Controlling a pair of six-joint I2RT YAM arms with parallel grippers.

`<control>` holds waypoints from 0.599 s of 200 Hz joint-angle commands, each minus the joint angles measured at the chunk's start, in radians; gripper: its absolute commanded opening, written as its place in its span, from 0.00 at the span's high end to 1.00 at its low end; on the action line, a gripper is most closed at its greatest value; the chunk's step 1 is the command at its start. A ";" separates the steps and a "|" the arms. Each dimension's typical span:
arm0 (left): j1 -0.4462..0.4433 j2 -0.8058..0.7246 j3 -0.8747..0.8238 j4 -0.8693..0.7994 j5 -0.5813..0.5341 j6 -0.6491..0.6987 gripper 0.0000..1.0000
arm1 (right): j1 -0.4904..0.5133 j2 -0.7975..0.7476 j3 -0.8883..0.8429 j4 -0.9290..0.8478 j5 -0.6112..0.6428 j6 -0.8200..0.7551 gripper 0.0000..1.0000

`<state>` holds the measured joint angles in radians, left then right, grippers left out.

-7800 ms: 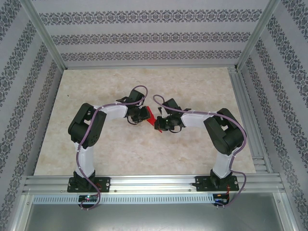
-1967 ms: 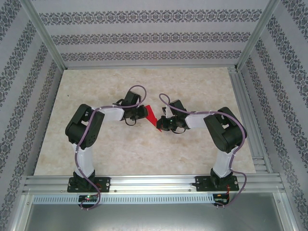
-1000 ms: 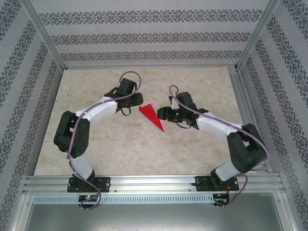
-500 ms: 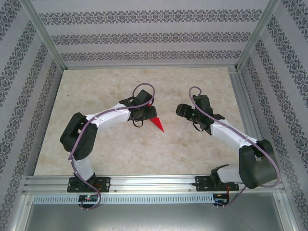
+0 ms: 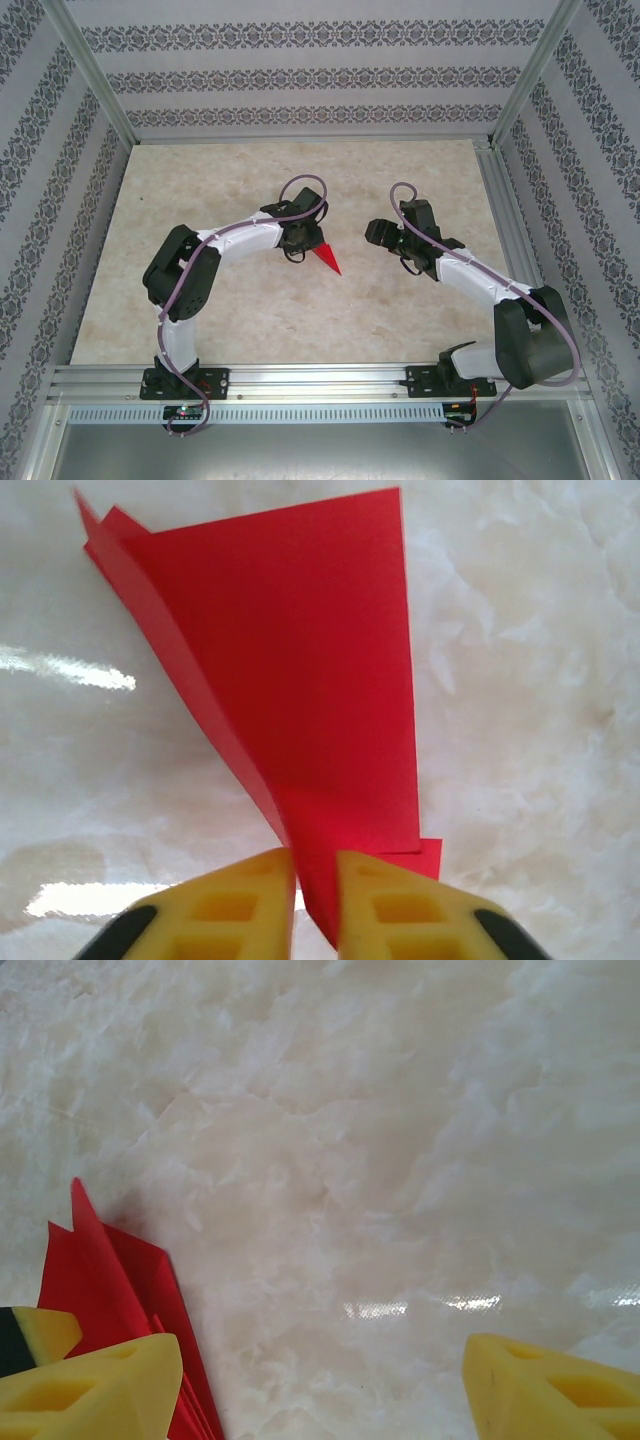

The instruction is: Fold a paper plane with a square sheet of paper (pick it up from the middle)

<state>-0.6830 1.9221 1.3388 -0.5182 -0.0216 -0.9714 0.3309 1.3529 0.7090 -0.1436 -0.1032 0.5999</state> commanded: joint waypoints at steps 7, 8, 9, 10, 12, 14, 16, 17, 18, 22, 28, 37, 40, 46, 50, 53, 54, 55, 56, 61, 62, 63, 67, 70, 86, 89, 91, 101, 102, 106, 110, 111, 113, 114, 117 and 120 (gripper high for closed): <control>-0.010 -0.068 -0.013 0.007 -0.012 -0.011 0.98 | -0.006 -0.005 -0.006 -0.004 0.022 -0.012 0.26; -0.010 -0.070 -0.013 0.007 -0.012 -0.012 0.98 | -0.005 -0.006 -0.005 -0.004 0.022 -0.012 0.26; -0.010 -0.071 -0.013 0.008 -0.012 -0.012 0.99 | -0.005 -0.006 -0.005 -0.004 0.022 -0.012 0.26; -0.010 -0.073 -0.013 0.008 -0.011 -0.011 0.99 | -0.004 -0.006 -0.006 -0.004 0.022 -0.012 0.25; -0.011 -0.075 -0.013 0.010 -0.011 -0.009 1.00 | -0.005 -0.007 -0.005 -0.004 0.022 -0.011 0.26; -0.010 -0.078 -0.015 0.012 -0.011 -0.009 1.00 | -0.005 -0.007 -0.005 -0.004 0.021 -0.011 0.26; -0.010 -0.080 -0.015 0.012 -0.011 -0.008 1.00 | -0.006 -0.009 -0.005 -0.005 0.020 -0.010 0.26; -0.010 -0.082 -0.014 0.013 -0.010 -0.007 1.00 | -0.005 -0.010 -0.004 -0.004 0.020 -0.009 0.26; -0.010 -0.084 -0.014 0.013 -0.010 -0.006 1.00 | -0.005 -0.010 -0.004 -0.004 0.020 -0.009 0.26; -0.010 -0.090 -0.013 0.014 -0.007 -0.001 1.00 | -0.006 -0.011 -0.004 -0.005 0.018 -0.008 0.26; -0.010 -0.096 -0.011 0.015 -0.002 0.010 1.00 | -0.006 -0.014 -0.002 -0.007 0.017 -0.006 0.26; -0.010 -0.108 -0.007 0.022 0.008 0.027 1.00 | -0.005 -0.019 -0.002 -0.009 0.013 -0.005 0.26; -0.011 -0.113 -0.008 0.029 0.013 0.034 1.00 | -0.005 -0.021 0.001 -0.010 0.012 -0.003 0.26; -0.011 -0.124 -0.010 0.046 0.025 0.050 1.00 | -0.005 -0.026 0.002 -0.009 0.010 -0.002 0.26; -0.011 -0.131 -0.012 0.057 0.035 0.062 1.00 | -0.005 -0.030 0.003 -0.010 0.005 -0.002 0.26; -0.010 -0.135 -0.012 0.065 0.042 0.072 1.00 | -0.005 -0.032 0.003 -0.011 0.003 -0.001 0.26; -0.010 -0.137 -0.011 0.067 0.044 0.075 1.00 | -0.005 -0.033 0.004 -0.011 0.002 -0.001 0.26; -0.010 -0.140 -0.011 0.069 0.046 0.079 1.00 | -0.005 -0.033 0.003 -0.012 0.001 -0.001 0.26; -0.010 -0.141 -0.011 0.073 0.049 0.082 1.00 | -0.005 -0.035 0.003 -0.011 0.000 -0.002 0.26; -0.011 -0.147 -0.010 0.088 0.062 0.100 1.00 | -0.005 -0.041 0.004 -0.010 -0.002 -0.002 0.26; -0.011 -0.149 -0.009 0.091 0.066 0.103 1.00 | -0.005 -0.042 0.005 -0.010 -0.003 -0.001 0.25; -0.010 -0.150 -0.009 0.094 0.069 0.107 1.00 | -0.005 -0.043 0.005 -0.010 -0.004 0.000 0.26; -0.010 -0.154 -0.007 0.106 0.083 0.122 1.00 | -0.006 -0.048 0.003 -0.009 -0.004 0.002 0.26; -0.009 -0.158 -0.006 0.115 0.094 0.132 1.00 | -0.004 -0.052 0.003 -0.008 -0.006 0.003 0.26; -0.009 -0.174 -0.003 0.162 0.137 0.189 1.00 | -0.007 -0.076 0.002 -0.007 -0.007 0.010 0.26; -0.008 -0.176 -0.004 0.168 0.141 0.196 1.00 | -0.007 -0.081 0.002 -0.006 -0.007 0.012 0.25; -0.007 -0.177 -0.004 0.173 0.142 0.201 1.00 | -0.007 -0.084 0.001 -0.004 -0.008 0.013 0.26; -0.004 -0.177 -0.011 0.195 0.154 0.209 1.00 | -0.009 -0.097 -0.004 0.004 -0.017 0.020 0.26; -0.004 -0.177 -0.013 0.197 0.156 0.209 1.00 | -0.009 -0.098 -0.005 0.007 -0.019 0.021 0.26; -0.002 -0.174 -0.019 0.213 0.169 0.212 1.00 | -0.008 -0.102 -0.008 0.013 -0.027 0.023 0.26; 0.000 -0.171 -0.026 0.230 0.182 0.215 1.00 | -0.009 -0.105 -0.009 0.020 -0.035 0.024 0.26; 0.000 -0.170 -0.028 0.236 0.185 0.215 1.00 | -0.009 -0.106 -0.010 0.021 -0.036 0.024 0.26; 0.002 -0.167 -0.032 0.244 0.192 0.216 1.00 | -0.009 -0.107 -0.011 0.023 -0.040 0.025 0.26; 0.002 -0.166 -0.034 0.248 0.195 0.216 1.00 | -0.009 -0.107 -0.011 0.023 -0.042 0.026 0.26; 0.002 -0.163 -0.042 0.259 0.202 0.215 1.00 | -0.008 -0.109 -0.011 0.027 -0.048 0.027 0.26; 0.003 -0.158 -0.050 0.275 0.212 0.216 1.00 | -0.008 -0.109 -0.011 0.028 -0.053 0.029 0.27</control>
<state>-0.6830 1.7653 1.3285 -0.3801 0.1051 -0.8211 0.3309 1.2747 0.7090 -0.1551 -0.1143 0.6083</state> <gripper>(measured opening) 0.054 0.741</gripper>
